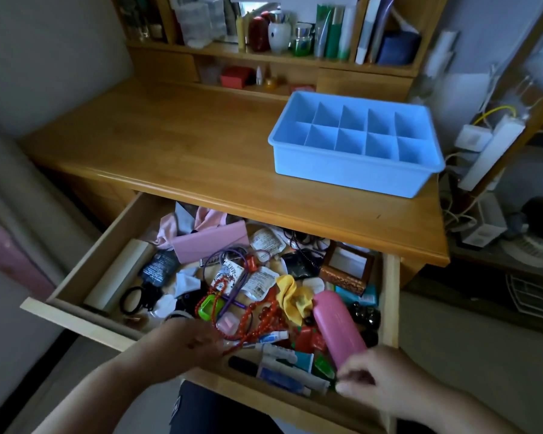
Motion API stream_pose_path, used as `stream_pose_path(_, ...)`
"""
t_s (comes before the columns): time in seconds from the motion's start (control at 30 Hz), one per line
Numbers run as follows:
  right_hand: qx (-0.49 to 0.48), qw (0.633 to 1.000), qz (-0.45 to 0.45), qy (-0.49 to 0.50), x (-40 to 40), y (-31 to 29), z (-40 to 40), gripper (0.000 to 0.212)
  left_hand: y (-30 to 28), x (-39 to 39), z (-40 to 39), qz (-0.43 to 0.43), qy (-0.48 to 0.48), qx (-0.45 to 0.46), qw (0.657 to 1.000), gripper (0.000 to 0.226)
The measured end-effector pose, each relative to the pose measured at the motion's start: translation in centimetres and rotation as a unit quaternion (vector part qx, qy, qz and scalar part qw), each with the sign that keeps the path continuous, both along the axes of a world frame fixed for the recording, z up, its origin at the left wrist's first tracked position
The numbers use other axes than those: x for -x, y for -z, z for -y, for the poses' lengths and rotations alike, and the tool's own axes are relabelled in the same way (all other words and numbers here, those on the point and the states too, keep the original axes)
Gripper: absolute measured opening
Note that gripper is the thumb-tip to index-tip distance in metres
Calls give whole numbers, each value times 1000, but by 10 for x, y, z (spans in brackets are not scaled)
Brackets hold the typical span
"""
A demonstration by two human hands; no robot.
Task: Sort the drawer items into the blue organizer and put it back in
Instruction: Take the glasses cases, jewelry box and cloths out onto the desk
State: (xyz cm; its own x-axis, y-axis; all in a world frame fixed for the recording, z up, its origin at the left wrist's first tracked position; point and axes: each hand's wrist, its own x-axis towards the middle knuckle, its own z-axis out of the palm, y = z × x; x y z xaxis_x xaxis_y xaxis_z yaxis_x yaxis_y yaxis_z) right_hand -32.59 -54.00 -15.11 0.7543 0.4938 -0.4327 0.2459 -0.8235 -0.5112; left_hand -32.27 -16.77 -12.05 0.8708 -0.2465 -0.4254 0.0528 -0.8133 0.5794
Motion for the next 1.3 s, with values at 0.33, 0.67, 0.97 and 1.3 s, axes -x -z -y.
stream_pose_path(0.33,57,969,187,150,-102,23,-115,42,33,-5,27,224,-222,-95,944,3)
stream_pose_path(0.67,-258,950,-21,175,-67,-18,-121,15,24,-17,79,95,-126,177,971,51)
stream_pose_path(0.97,-492,701,-240,457,-76,-4,-95,18,22,-38,64,164,-218,84,958,17)
stream_pose_path(1.3,-313,849,-186,383,-86,0,-123,53,22,-67,-15,178,-270,-133,937,18)
